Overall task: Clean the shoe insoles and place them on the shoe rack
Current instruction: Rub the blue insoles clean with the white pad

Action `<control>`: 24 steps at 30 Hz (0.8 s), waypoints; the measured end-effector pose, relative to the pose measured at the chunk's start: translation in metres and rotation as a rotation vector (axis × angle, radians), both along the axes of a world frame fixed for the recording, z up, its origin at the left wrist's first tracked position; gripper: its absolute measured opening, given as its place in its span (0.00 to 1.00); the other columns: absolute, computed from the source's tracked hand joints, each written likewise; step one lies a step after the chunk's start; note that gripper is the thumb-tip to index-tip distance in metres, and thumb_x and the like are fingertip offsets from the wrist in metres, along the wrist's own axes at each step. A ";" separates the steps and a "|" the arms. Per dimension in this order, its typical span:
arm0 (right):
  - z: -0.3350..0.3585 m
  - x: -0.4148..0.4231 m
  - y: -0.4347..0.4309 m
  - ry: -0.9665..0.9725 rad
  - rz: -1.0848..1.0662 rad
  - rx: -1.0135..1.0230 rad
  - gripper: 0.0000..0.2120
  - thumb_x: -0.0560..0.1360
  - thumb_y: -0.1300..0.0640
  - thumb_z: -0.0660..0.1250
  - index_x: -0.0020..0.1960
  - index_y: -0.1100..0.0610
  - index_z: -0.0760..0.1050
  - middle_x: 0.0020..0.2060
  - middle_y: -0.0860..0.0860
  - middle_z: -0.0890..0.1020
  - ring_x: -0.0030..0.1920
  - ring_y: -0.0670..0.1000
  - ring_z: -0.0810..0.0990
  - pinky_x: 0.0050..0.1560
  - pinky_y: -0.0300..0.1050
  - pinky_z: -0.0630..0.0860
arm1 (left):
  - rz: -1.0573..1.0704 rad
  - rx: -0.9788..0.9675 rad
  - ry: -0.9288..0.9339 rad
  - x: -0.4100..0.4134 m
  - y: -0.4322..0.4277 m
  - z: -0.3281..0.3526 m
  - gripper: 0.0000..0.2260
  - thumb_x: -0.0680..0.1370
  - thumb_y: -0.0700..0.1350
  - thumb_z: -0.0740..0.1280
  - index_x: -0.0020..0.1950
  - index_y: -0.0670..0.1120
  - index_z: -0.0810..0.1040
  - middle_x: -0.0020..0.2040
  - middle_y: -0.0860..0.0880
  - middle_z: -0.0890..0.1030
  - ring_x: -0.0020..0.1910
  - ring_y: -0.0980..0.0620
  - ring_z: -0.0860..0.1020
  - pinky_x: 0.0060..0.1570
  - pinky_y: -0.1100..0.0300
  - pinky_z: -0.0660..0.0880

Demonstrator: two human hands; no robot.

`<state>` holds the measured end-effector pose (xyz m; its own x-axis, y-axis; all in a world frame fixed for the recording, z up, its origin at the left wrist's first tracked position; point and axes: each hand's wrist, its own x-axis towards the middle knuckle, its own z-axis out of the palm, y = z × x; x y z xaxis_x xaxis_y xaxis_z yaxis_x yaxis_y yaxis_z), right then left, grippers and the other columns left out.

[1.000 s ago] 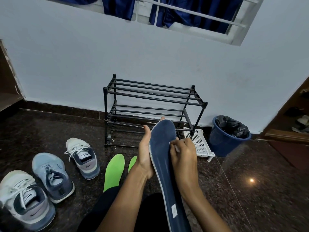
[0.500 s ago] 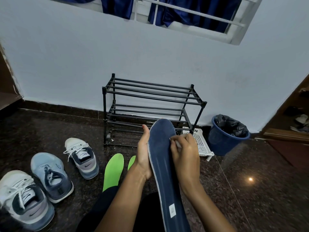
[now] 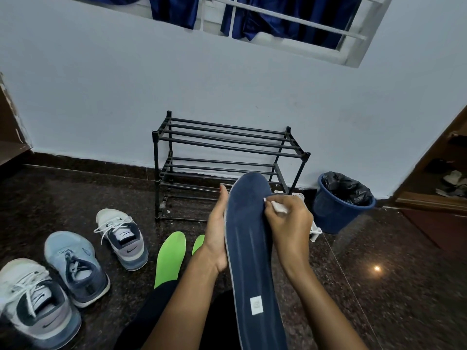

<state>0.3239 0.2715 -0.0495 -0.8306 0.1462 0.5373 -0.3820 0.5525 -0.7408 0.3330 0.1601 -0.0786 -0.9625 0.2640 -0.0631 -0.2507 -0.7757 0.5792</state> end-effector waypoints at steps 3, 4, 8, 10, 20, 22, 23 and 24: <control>0.004 -0.005 -0.002 0.003 -0.024 -0.022 0.05 0.71 0.66 0.69 0.46 0.62 0.81 0.43 0.55 0.80 0.44 0.49 0.77 0.43 0.25 0.67 | -0.026 -0.044 0.010 0.005 0.000 0.001 0.24 0.73 0.62 0.63 0.51 0.42 0.84 0.46 0.43 0.82 0.43 0.47 0.80 0.46 0.55 0.77; 0.004 -0.005 -0.002 0.012 -0.028 0.002 0.05 0.71 0.65 0.69 0.46 0.62 0.81 0.43 0.54 0.79 0.45 0.49 0.76 0.43 0.25 0.66 | -0.025 -0.052 0.017 0.005 0.000 0.001 0.23 0.72 0.61 0.65 0.52 0.42 0.83 0.47 0.43 0.82 0.44 0.47 0.80 0.48 0.54 0.76; -0.004 -0.004 -0.005 0.038 -0.031 0.211 0.09 0.73 0.61 0.68 0.52 0.60 0.80 0.46 0.50 0.73 0.51 0.50 0.71 0.50 0.33 0.64 | 0.019 -0.035 0.001 0.002 0.001 -0.001 0.23 0.73 0.60 0.62 0.51 0.43 0.84 0.47 0.43 0.82 0.43 0.47 0.81 0.46 0.55 0.76; -0.009 -0.001 -0.006 0.003 0.036 0.255 0.12 0.75 0.60 0.65 0.58 0.61 0.77 0.48 0.51 0.73 0.53 0.51 0.72 0.54 0.42 0.70 | 0.041 -0.012 -0.007 -0.001 0.002 -0.004 0.24 0.75 0.61 0.58 0.49 0.43 0.85 0.46 0.44 0.83 0.42 0.48 0.82 0.44 0.57 0.77; -0.002 -0.002 -0.005 -0.070 0.138 0.110 0.11 0.74 0.67 0.66 0.56 0.63 0.78 0.46 0.52 0.76 0.45 0.44 0.75 0.45 0.20 0.65 | 0.024 0.007 0.029 -0.006 0.002 -0.012 0.28 0.73 0.64 0.56 0.43 0.43 0.85 0.40 0.44 0.83 0.36 0.49 0.81 0.35 0.60 0.79; -0.003 0.002 -0.008 -0.059 0.171 0.074 0.07 0.72 0.68 0.67 0.48 0.62 0.81 0.45 0.54 0.78 0.44 0.42 0.76 0.45 0.23 0.68 | 0.029 -0.019 0.021 -0.007 0.001 -0.014 0.29 0.75 0.65 0.55 0.45 0.43 0.85 0.43 0.43 0.84 0.39 0.48 0.83 0.38 0.59 0.79; -0.005 0.005 -0.010 -0.042 0.195 0.070 0.06 0.71 0.68 0.67 0.45 0.61 0.82 0.44 0.53 0.78 0.44 0.40 0.76 0.45 0.24 0.69 | 0.032 -0.031 0.014 -0.008 0.000 -0.014 0.30 0.74 0.65 0.55 0.48 0.42 0.85 0.47 0.41 0.84 0.44 0.47 0.83 0.43 0.58 0.80; -0.007 0.010 -0.012 -0.028 0.227 0.077 0.07 0.70 0.69 0.68 0.43 0.60 0.82 0.43 0.53 0.79 0.43 0.40 0.76 0.45 0.25 0.69 | 0.038 -0.049 0.004 -0.006 0.000 -0.011 0.33 0.74 0.66 0.56 0.55 0.40 0.83 0.53 0.39 0.82 0.52 0.45 0.82 0.52 0.55 0.78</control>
